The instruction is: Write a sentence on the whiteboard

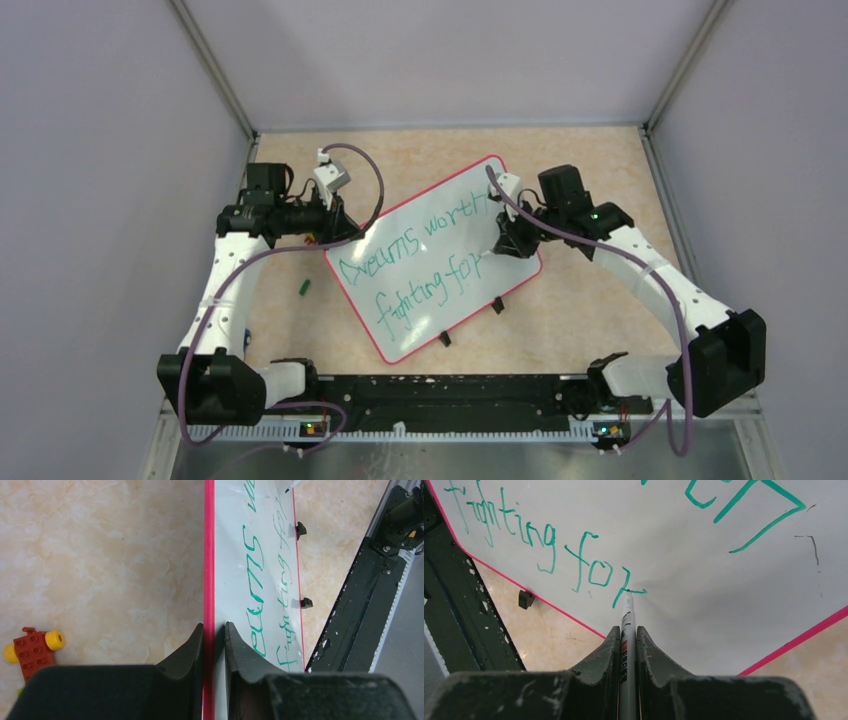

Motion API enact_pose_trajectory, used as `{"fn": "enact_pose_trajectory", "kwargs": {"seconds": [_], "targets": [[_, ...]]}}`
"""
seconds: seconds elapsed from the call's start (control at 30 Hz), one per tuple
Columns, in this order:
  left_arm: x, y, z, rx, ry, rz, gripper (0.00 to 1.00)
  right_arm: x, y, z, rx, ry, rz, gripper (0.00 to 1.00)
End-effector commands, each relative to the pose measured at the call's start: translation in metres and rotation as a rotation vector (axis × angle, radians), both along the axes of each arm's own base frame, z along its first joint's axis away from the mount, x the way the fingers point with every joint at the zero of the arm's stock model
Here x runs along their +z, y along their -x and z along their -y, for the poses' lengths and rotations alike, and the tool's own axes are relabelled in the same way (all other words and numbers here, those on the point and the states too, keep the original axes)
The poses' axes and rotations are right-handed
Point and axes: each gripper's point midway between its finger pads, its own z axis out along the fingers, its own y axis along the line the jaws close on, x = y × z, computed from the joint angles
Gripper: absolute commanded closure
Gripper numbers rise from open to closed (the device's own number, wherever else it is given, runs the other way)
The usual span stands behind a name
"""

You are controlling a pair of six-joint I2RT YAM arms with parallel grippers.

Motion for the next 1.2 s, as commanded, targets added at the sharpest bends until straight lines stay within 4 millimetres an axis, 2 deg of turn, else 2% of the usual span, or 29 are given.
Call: {"fn": "enact_pose_trajectory", "kwargs": {"seconds": [0.0, 0.23, 0.33, 0.9, 1.17], "targets": [[-0.003, 0.004, 0.007, -0.04, -0.004, 0.002, 1.0, 0.033, 0.003, 0.0, 0.014, -0.057, 0.08, 1.0], [-0.003, 0.005, 0.007, -0.038, -0.007, 0.009, 1.0, 0.002, 0.012, 0.009, -0.008, -0.016, 0.025, 1.0], [-0.003, 0.004, 0.007, -0.038, -0.004, 0.009, 1.0, -0.003, 0.009, 0.011, -0.026, -0.004, 0.031, 1.0], [-0.006, 0.004, 0.005, -0.028, -0.016, 0.004, 1.0, -0.02, -0.02, 0.014, -0.107, 0.043, 0.059, 1.0], [-0.008, 0.004, 0.005, -0.029, -0.015, 0.003, 1.0, -0.023, -0.018, 0.018, -0.112, 0.065, 0.053, 1.0]]}}
